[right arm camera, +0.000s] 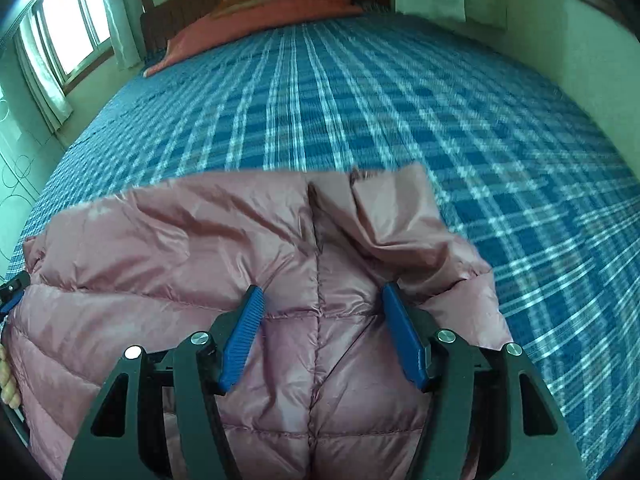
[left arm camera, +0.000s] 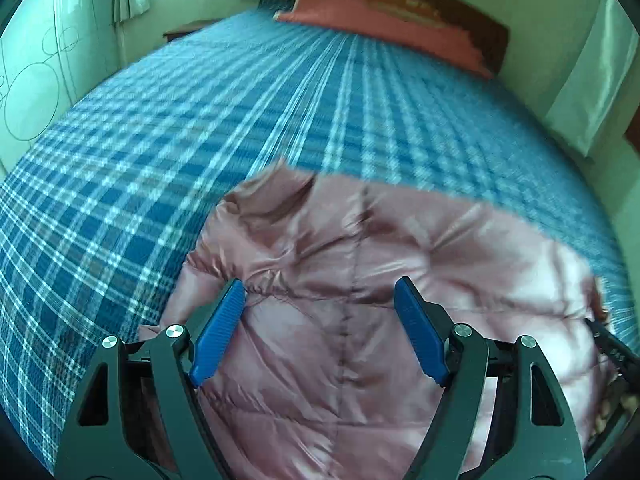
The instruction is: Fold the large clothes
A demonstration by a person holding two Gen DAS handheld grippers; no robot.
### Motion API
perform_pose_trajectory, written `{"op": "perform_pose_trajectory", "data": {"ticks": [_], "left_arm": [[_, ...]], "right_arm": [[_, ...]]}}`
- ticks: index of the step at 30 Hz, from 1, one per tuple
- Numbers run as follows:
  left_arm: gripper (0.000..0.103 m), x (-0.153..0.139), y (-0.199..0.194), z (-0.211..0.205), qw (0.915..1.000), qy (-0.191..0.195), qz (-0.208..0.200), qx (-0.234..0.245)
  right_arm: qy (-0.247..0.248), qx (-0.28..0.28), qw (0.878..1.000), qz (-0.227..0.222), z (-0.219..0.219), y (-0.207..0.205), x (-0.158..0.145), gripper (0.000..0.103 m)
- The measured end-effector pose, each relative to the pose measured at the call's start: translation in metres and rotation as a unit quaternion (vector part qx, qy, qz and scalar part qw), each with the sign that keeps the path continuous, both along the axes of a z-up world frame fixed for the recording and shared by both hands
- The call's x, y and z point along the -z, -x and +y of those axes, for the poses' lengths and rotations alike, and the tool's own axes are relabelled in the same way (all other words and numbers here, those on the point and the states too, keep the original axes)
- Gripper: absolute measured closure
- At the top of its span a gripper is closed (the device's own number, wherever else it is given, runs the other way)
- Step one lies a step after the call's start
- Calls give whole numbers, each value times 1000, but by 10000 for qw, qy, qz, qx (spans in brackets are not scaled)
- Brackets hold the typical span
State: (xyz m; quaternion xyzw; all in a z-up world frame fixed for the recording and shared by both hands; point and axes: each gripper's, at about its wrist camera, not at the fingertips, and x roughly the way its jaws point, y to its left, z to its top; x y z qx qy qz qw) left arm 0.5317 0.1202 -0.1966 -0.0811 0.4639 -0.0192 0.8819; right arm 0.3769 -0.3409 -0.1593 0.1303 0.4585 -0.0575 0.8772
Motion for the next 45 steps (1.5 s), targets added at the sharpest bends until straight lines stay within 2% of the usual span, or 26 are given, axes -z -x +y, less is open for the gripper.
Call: {"op": "perform_pose_trajectory", "data": {"ticks": [2,6,9,12,16,20,22,24,27,31,33,34,36,37,38,39,41,43,45], "left_arm": [[26,-1,3,5,9999,124,-47,-66],[26,-21,29,23,9984,538,-146,-100],[25,-35,59,45,9960,826,-266,-212],[24,-40,98,77,9910,1163,-333,-573],[23,-25,155,120,9745,1836,-107,-1284],[23,-8,205,135,9558,2472,107,-1590],[23,-1,228,130,9480,2757,78,-1586],[22,6,240,121,9422,2980,25,-1528],[22,17,235,110,9373,3110,130,-1570],[22,22,219,112,9238,3306,-146,-1928],[22,24,211,113,9149,3410,-243,-2146],[25,24,208,112,9153,3338,-256,-2238],[68,24,200,107,9222,3178,-229,-2192],[73,26,196,105,9226,3191,-162,-2162],[82,28,197,107,9201,3255,-187,-2170],[86,28,197,107,9183,3298,-207,-2178],[90,21,199,106,9241,3170,-241,-2123],[92,14,208,105,9312,2994,-303,-2059],[92,8,214,105,9329,2941,-315,-2054]], "right_arm": [[-147,99,9998,-46,-7,9,-9,40],[-285,207,9989,-314,-23,48,-34,40],[-495,385,9969,-473,-39,95,-43,38],[-871,707,9922,-537,-61,149,-42,37],[-1671,1225,9767,-561,-81,218,-25,37],[-2584,1334,9549,-608,-68,259,-7,37],[-2940,1264,9456,-590,-57,265,1,37],[-3006,1264,9440,-502,-46,261,11,37],[-3302,1424,9310,-625,-41,253,24,37],[-3550,1782,9124,-987,-48,244,31,37],[-3558,1857,9096,-1077,-53,243,31,37],[-3505,1866,9113,-1091,-54,242,30,38],[-3404,1844,9159,-1063,-56,240,30,54],[-3493,1803,9134,-1057,-59,240,33,64],[-3599,1776,9098,-1054,-61,240,35,72],[-3666,1757,9075,-1061,-62,240,37,74],[-3697,1678,9070,-1114,-63,243,36,81],[-3611,1609,9112,-1156,-62,249,31,83],[-3555,1561,9139,-1184,-61,256,27,83]]}}
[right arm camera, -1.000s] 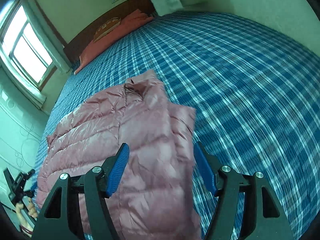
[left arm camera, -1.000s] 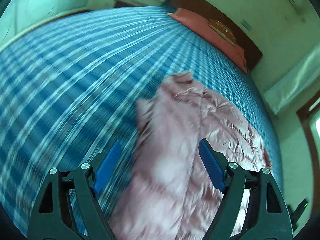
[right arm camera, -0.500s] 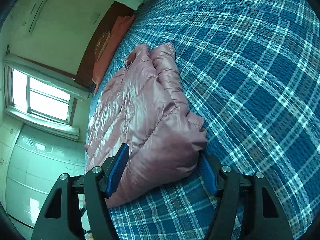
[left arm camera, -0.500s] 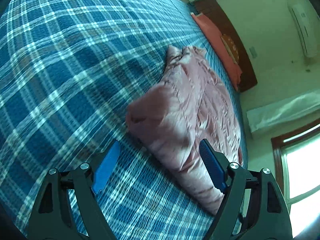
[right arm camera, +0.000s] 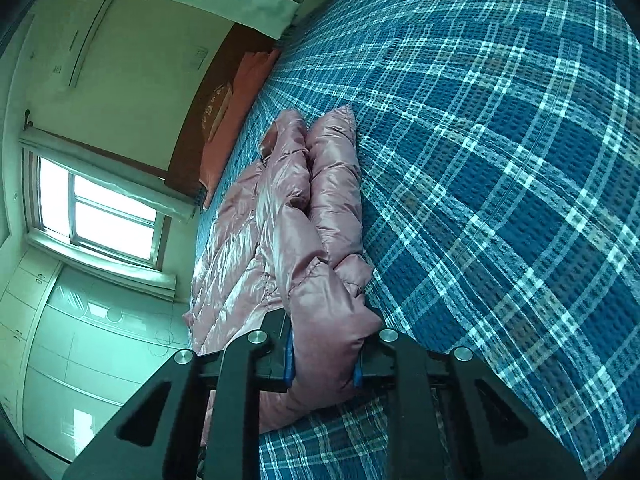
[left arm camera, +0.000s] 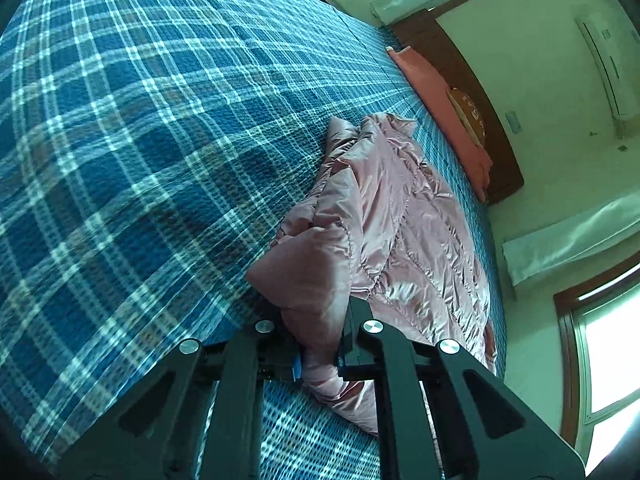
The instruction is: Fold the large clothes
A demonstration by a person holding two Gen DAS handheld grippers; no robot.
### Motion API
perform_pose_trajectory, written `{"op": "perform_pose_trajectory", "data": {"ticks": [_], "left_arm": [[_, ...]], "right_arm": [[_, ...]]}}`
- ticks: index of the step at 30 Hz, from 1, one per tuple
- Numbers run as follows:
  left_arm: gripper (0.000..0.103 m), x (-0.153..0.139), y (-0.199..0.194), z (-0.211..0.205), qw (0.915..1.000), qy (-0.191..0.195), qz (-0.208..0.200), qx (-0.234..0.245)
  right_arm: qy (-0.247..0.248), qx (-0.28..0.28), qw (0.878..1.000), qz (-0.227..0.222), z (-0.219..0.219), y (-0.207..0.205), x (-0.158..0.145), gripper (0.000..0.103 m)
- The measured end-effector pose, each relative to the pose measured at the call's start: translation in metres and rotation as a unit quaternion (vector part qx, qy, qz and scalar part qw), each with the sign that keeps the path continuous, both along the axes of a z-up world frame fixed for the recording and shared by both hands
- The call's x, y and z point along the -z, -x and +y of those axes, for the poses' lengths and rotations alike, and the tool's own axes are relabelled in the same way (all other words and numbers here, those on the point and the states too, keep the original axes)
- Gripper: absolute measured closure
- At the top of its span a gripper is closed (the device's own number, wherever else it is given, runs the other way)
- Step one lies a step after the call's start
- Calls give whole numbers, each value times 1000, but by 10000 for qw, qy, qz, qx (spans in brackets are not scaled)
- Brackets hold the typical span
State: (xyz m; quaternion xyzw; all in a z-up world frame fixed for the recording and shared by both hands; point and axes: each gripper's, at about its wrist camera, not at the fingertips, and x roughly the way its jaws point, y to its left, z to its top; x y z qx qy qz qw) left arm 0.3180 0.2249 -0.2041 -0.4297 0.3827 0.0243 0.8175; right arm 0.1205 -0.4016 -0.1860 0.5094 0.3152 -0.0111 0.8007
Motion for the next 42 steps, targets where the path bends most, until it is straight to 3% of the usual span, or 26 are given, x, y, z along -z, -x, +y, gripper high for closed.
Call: {"op": "perform_pose_trajectory", "data": {"ticks": [12,25,31,34,42], "left_arm": [[93,-10,55,8,9997,-203,146,11],[93,-8,103,24,9993,-166,319,60],[92,4,104,26,9990,-170,384,129],[88,4,104,26,9989,-237,355,195],[64,-6,112,38,9981,-536,294,87]], "right_arm": [[151,-206,9996,84,-1,44,-8,84],[52,-299,9994,175,1,95,-3,84],[-21,-297,9994,201,-2,91,8,83],[-40,-321,9993,166,-4,91,8,80],[-167,-106,9996,190,-22,103,13,69]]}}
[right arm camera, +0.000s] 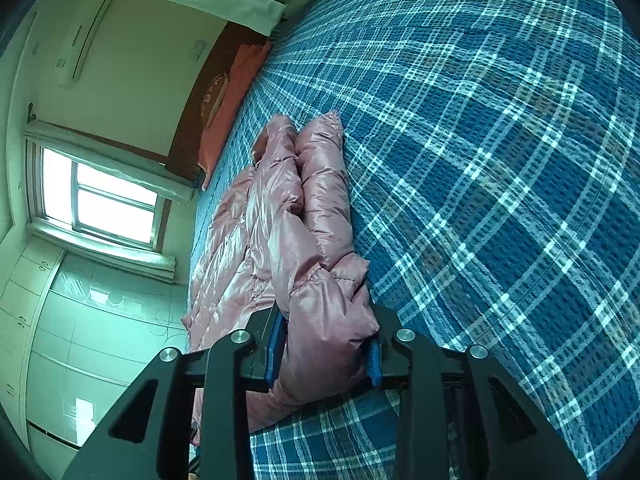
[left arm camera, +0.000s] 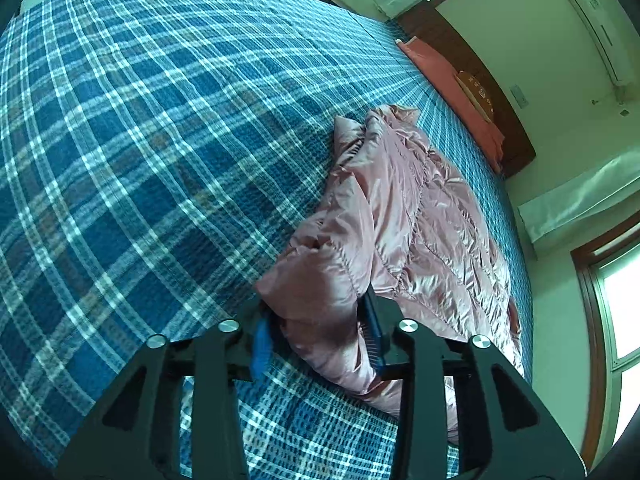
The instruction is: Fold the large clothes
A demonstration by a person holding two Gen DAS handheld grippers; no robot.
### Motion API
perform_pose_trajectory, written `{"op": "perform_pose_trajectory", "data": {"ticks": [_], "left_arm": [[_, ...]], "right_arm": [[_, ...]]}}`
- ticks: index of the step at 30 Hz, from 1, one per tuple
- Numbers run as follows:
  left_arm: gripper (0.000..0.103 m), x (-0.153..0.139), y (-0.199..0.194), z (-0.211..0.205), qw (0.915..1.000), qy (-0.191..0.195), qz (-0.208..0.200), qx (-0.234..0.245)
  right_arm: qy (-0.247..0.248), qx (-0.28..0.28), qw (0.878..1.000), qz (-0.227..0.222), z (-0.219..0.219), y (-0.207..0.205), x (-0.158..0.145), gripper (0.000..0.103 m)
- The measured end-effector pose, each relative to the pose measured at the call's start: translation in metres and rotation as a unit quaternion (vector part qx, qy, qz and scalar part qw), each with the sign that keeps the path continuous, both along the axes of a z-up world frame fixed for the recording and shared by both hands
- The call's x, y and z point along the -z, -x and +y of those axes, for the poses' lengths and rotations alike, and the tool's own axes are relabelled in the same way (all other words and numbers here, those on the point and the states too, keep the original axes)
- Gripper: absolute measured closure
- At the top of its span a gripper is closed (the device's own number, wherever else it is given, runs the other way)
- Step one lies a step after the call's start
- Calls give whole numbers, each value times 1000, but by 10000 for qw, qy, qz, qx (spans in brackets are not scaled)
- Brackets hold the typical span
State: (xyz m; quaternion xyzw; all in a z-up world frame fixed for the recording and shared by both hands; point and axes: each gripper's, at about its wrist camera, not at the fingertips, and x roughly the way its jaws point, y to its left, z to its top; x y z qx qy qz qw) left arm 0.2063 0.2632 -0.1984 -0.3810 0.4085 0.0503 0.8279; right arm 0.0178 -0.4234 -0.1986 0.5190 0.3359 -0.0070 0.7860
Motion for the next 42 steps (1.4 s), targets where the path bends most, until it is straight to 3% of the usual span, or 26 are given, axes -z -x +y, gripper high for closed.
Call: {"op": "perform_pose_trajectory", "data": {"ticks": [4,11,13,15,16,19,25,27,29,32,35,42], "left_arm": [[62,8,-1,6,9999,90,128,-9],[68,18,-6,4,9999,8,118,108],[65,15,-6,5,9997,-35,150,190],[52,12,-4,9,9995,24,255,174],[50,10,-2,13,9995,51,264,173],[45,5,6,23,9991,-141,345,219],[45,-22,16,25,9891,-1343,574,177],[45,-37,16,15,9784,-1999,486,201],[45,-50,13,1,9699,-2397,312,308],[45,-60,1,-33,9594,-2741,47,658],[45,-59,-20,-69,9544,-2781,-40,1085],[45,-51,-74,-139,9349,-3190,-105,1551]], "right_arm": [[-68,54,10000,15,-9,4,7,69],[146,3,9999,71,-9,10,16,69],[215,-78,9996,156,-10,11,11,66],[238,-40,9994,267,-13,18,6,56],[272,14,9991,327,-16,23,3,49],[647,65,9963,556,-24,35,-10,46],[2166,164,9718,917,-17,47,-48,46],[2714,95,9581,915,-3,42,-63,46],[3108,-125,9473,767,20,30,-76,46],[3504,-660,9324,592,62,6,-82,46],[3658,-1139,9229,382,101,-24,-85,46],[4155,-1665,8941,116,176,-92,-92,46]]}}
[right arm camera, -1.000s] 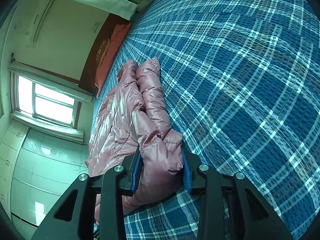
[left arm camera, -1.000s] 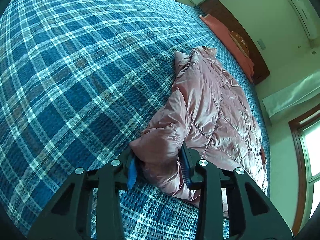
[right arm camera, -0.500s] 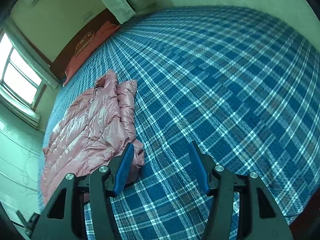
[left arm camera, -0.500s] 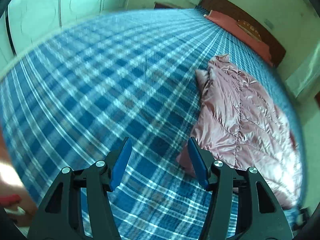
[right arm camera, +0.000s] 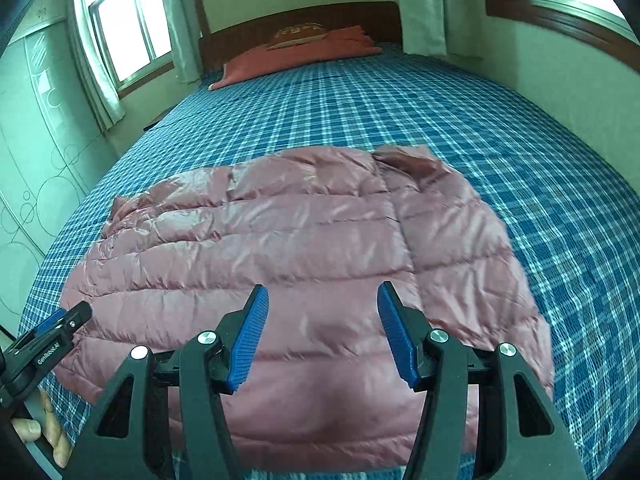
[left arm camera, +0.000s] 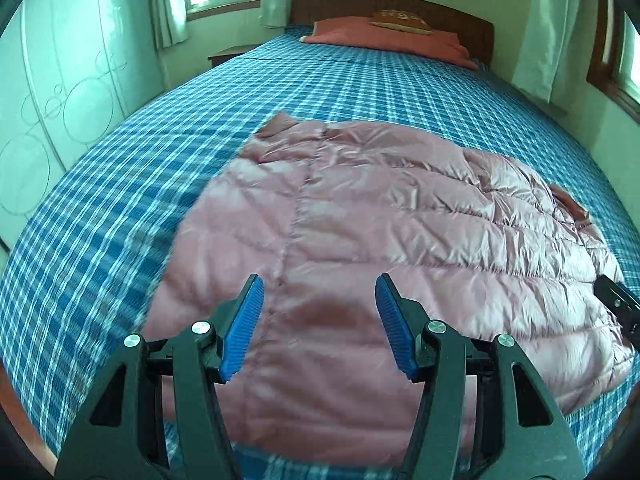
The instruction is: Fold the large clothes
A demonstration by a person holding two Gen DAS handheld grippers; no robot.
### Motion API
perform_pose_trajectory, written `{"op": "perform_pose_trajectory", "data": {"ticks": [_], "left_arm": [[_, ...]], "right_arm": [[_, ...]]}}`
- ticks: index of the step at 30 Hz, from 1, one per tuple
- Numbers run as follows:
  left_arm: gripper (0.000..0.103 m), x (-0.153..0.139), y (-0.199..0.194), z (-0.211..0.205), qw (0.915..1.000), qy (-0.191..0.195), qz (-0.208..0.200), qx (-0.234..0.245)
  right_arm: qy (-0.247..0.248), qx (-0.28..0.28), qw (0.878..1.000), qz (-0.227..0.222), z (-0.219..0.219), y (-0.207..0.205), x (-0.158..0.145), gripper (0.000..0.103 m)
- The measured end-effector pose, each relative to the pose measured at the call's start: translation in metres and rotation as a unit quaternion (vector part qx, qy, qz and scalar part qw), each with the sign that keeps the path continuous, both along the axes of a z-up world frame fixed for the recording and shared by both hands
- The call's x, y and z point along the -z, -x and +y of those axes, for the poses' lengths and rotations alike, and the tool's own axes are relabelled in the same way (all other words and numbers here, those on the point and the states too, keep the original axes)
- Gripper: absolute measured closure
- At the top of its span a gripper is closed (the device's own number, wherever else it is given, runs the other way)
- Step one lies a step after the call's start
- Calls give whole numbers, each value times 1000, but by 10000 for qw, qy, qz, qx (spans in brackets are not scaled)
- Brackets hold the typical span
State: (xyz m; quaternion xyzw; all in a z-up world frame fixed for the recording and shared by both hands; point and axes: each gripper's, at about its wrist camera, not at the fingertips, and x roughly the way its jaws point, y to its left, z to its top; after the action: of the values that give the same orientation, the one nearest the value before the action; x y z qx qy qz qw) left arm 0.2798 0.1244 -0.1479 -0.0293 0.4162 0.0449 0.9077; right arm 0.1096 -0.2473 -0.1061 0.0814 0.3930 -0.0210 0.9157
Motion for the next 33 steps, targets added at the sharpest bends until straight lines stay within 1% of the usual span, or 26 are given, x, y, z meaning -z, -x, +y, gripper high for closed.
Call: {"op": "perform_pose_trajectory", "data": {"ticks": [3,5,6,8,10,11,12,14,16,18,21,23,25,26,27,28,30,31,33], "left_arm": [[45,14,-16,-17,9995,-226,190,89],[45,29,-25,-19,9989,-250,370,128],[46,34,-26,-20,9988,-259,388,152],[46,41,-26,-23,9985,-375,347,212],[48,39,-25,-25,9980,-467,354,247],[55,35,-24,-26,9978,-489,359,273],[56,29,-23,-27,9978,-493,344,291],[56,16,-21,-31,9982,-468,138,349],[55,7,-27,-38,9977,-548,-5,402],[55,8,-41,-43,9972,-638,24,396],[55,18,-64,-42,9971,-694,165,269],[54,33,-75,-40,9968,-658,362,269],[54,43,-76,-42,9967,-695,336,261],[54,46,-74,-43,9962,-770,301,277],[56,45,-73,-46,9954,-860,287,300],[56,41,-72,-46,9953,-869,282,310],[56,28,-71,-45,9969,-698,151,319],[56,22,-72,-44,9972,-696,36,270],[56,18,-77,-43,9968,-769,-46,210]], "right_arm": [[309,-175,9992,191,26,-17,14,46],[494,-240,9971,533,34,-27,38,46],[517,-253,9967,573,35,-29,49,46],[514,-247,9968,565,35,-29,55,46],[517,-236,9963,645,34,-30,47,46],[469,-225,9965,651,33,-30,41,46],[408,-220,9971,601,32,-29,35,46],[418,-198,9978,469,32,-32,24,46],[500,-237,9977,398,37,-41,18,46],[554,-260,9974,372,43,-52,15,46],[704,-268,9965,351,52,-69,17,46],[780,-282,9953,503,52,-80,32,46],[684,-276,9950,676,50,-88,51,46],[668,-264,9952,670,49,-88,53,46],[702,-265,9949,678,50,-88,51,46],[764,-272,9945,662,51,-88,45,46],[755,-292,9954,506,52,-88,33,46],[770,-255,9958,430,53,-89,27,46],[731,-274,9963,368,55,-93,23,46]]}}
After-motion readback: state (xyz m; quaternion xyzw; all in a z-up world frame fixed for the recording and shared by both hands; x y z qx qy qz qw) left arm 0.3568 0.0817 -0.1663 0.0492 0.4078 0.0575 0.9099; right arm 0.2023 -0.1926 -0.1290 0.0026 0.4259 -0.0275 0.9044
